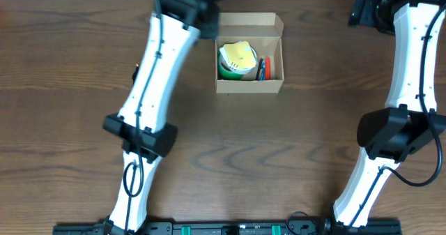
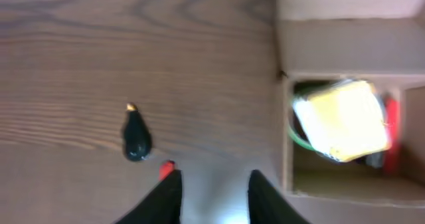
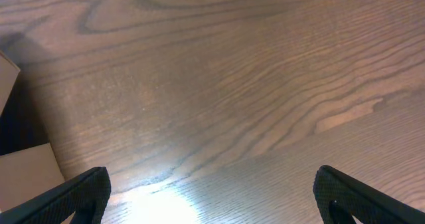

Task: Pack container
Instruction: 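Open the left gripper and withdraw it to the left, then grasp the black yellow-tipped dispenser with the left gripper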

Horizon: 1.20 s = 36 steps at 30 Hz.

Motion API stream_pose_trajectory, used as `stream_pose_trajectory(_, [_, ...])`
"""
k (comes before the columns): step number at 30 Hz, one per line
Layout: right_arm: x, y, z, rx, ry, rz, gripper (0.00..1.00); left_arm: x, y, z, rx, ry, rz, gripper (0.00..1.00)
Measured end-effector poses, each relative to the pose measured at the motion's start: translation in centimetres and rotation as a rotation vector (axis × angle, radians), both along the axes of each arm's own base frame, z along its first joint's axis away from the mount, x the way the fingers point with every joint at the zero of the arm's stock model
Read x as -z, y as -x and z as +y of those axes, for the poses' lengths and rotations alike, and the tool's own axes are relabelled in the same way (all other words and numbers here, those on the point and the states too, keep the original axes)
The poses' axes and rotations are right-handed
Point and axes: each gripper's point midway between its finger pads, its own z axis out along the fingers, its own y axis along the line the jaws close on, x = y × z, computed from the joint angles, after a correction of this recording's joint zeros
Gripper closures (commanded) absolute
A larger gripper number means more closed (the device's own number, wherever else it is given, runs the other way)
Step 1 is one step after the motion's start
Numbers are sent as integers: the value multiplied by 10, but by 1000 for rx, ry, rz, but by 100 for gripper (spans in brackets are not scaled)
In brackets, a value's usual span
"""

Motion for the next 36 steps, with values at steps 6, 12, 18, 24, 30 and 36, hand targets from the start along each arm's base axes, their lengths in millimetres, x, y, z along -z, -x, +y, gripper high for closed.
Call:
stream_pose_trajectory(6, [0,0,0,0,0,0,1,9,-13,51,-61,59,53,73])
stream_pose_trajectory(12, [0,0,0,0,0,0,1,16,-1,94,-99,39,131,75])
stream_pose_trajectory(18, [0,0,0,0,-1,1,1,10,61,133,-159,8,242,69])
stream_pose_trajectory(24, [0,0,0,0,0,0,1,31,90,154,-189,67,249,54])
stream_pose_trajectory(30, [0,0,-1,2,-1,1,1,110,72,150,-175,141,322,37])
stream_pose_trajectory(36, [0,0,-1,2,-1,1,1,153,58,140,-157,173,374,32])
